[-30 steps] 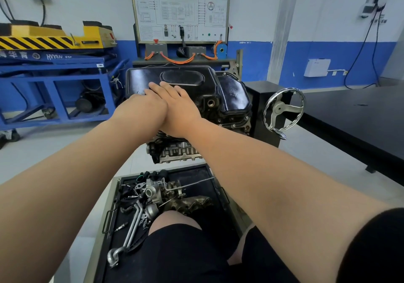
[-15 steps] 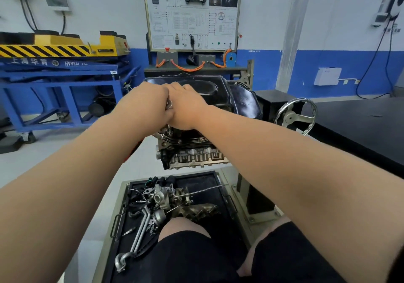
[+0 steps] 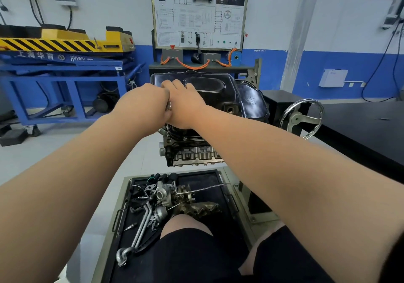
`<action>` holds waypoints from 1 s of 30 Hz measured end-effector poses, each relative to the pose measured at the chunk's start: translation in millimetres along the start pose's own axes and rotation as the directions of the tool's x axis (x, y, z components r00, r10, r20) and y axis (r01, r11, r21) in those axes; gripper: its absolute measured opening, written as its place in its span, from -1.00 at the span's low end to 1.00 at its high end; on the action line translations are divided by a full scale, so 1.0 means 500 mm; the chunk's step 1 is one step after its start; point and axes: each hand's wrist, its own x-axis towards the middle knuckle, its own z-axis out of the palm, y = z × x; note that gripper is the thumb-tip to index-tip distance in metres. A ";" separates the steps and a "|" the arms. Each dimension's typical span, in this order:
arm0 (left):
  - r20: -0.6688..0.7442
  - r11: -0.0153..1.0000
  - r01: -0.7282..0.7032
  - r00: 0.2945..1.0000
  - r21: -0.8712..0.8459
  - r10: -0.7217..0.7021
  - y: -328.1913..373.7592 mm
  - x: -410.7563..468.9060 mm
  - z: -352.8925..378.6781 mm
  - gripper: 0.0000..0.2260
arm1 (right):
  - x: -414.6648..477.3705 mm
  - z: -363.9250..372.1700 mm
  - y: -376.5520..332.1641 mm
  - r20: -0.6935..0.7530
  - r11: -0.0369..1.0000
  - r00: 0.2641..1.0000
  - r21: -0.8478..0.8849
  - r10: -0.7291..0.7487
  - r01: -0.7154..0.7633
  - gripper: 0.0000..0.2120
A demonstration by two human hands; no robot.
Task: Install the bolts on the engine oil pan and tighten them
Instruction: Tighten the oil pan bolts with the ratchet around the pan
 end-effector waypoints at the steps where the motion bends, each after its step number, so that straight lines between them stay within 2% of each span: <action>1: 0.001 1.000 0.000 1.000 0.000 0.000 0.001 0.001 0.001 -0.82 | -0.001 0.001 0.000 -0.003 1.000 1.000 0.004 0.004 -0.004 -0.52; 30: 0.021 1.000 0.007 1.000 -0.006 -0.007 0.003 -0.004 -0.003 -0.83 | -0.006 0.007 -0.008 0.012 0.999 0.999 0.035 0.039 -0.039 -0.49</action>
